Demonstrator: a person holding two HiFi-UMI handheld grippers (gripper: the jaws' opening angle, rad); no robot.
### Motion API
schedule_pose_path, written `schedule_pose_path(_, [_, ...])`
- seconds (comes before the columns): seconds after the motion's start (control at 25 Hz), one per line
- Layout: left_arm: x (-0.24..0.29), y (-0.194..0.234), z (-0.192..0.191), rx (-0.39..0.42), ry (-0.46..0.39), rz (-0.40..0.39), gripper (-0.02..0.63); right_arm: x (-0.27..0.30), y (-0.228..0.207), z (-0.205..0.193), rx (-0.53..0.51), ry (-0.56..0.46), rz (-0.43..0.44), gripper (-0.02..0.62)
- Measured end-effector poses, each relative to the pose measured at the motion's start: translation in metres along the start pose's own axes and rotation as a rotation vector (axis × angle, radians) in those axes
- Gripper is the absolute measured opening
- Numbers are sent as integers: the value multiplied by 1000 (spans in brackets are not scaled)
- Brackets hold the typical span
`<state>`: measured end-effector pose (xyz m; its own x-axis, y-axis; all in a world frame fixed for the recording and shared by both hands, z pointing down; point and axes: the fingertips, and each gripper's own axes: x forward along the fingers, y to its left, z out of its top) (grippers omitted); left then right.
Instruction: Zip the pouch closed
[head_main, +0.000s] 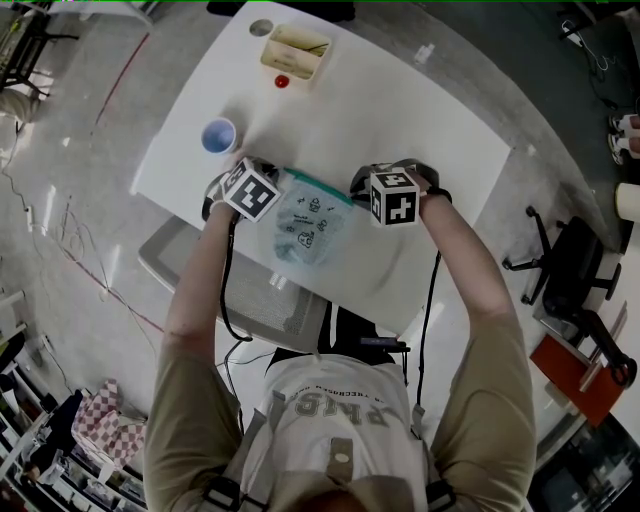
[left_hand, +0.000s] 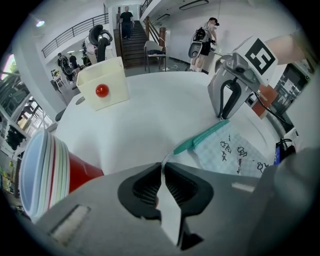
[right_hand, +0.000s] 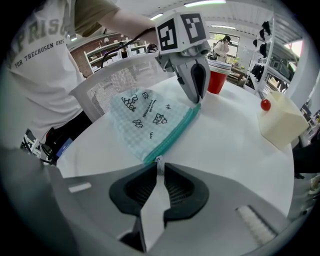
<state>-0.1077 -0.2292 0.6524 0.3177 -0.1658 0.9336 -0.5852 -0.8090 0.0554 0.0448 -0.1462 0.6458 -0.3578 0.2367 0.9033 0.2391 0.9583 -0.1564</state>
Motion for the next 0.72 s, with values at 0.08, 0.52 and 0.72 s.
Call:
schedule_pose_path(0.08, [0,1,0,2,1,-3,42,0,0,0,2,2,6,67])
schedule_pose_path(0.52, [-10,-4,-5,-6,-4,-11,103,-13,-5,11,38,-60,-71,78])
schedule_pose_path(0.72, [-28,1,5,-33,-70,43,103,-36,-18,25,70,-160,-236,87])
